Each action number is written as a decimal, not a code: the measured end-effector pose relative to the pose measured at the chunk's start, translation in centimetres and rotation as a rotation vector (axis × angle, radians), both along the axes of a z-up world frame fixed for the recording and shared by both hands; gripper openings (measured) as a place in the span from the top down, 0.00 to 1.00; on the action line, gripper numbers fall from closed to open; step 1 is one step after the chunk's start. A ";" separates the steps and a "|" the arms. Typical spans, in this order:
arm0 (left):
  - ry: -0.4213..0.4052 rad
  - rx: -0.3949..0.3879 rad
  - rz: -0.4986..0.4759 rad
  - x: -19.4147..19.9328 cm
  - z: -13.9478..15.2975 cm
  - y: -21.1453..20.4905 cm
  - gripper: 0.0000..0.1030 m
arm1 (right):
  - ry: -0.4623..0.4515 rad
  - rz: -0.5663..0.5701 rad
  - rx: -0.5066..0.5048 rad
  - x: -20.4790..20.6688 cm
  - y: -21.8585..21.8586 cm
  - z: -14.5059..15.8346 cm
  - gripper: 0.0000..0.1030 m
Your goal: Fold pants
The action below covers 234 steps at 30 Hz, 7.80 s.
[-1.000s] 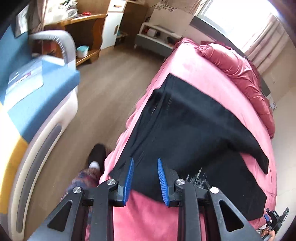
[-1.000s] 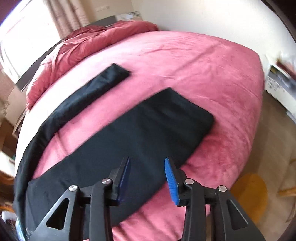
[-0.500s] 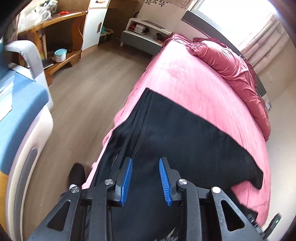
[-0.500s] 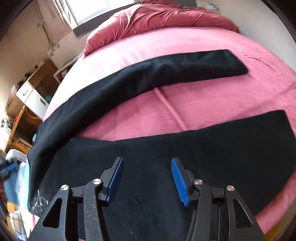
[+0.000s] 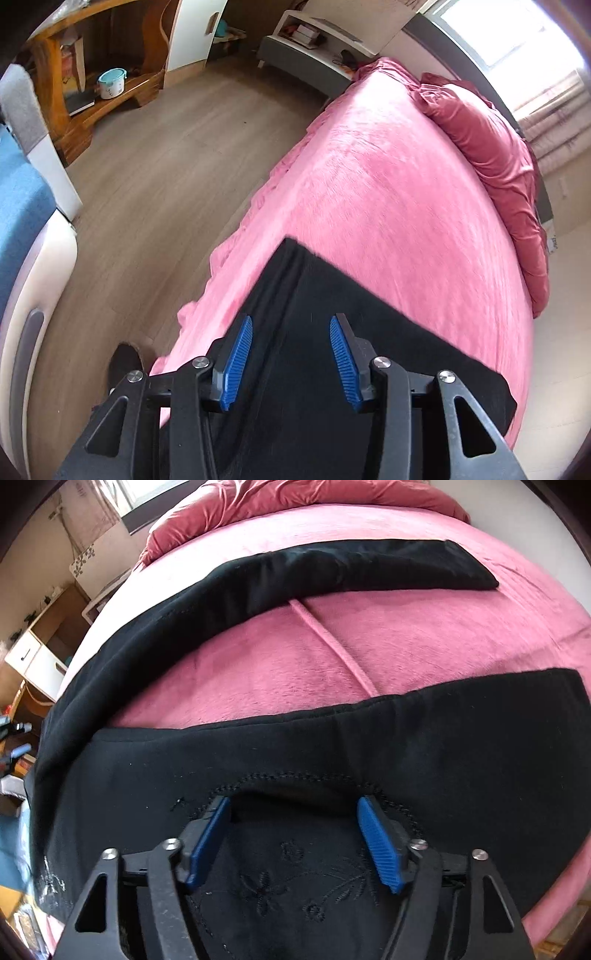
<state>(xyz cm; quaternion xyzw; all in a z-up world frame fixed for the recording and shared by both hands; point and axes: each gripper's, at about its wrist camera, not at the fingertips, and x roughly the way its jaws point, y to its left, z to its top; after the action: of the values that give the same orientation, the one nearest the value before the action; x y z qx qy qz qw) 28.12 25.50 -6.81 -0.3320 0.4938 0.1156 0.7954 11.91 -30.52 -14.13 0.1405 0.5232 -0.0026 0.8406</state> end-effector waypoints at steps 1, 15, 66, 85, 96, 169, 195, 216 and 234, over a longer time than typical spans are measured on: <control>0.008 0.007 0.005 0.7 -0.2 0.2 0.56 | 0.001 0.009 -0.013 0.1 0.5 -0.1 0.21; 0.083 0.124 -0.053 5.9 -2.2 -1.0 0.70 | -0.147 0.182 -0.092 3.3 9.2 3.3 0.23; -0.422 0.020 -0.252 -10.4 16.0 -0.7 0.91 | -0.241 0.073 0.525 17.3 6.6 12.3 0.89; -0.372 0.028 -0.281 -23.0 11.6 -1.4 0.91 | -0.140 0.292 0.472 -1.9 6.4 7.7 0.89; -0.095 -0.105 -0.152 -29.0 0.0 -1.3 0.85 | 0.045 0.283 0.386 -5.8 7.0 -0.3 0.91; -0.045 0.094 -0.959 -24.5 0.0 -29.4 0.68 | 0.116 -0.164 -0.088 14.4 -5.1 3.0 0.39; -0.033 0.124 -1.167 -22.9 1.7 -37.7 0.67 | -0.189 -0.644 0.534 -15.7 -23.8 2.6 0.93; 0.011 0.160 -1.204 -23.8 -0.4 -43.3 0.63 | -0.223 -0.696 0.463 -16.3 -31.1 3.2 0.93; -0.035 0.198 -1.266 -25.1 -0.1 -42.2 0.55 | -0.126 -0.771 0.438 -22.3 -32.7 0.6 0.78</control>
<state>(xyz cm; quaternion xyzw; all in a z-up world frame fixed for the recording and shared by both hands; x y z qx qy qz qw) 3.02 -16.66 -6.90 0.0968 0.5682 -0.3369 0.7445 -10.39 -63.17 -13.50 0.4997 0.3686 -0.1962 0.7589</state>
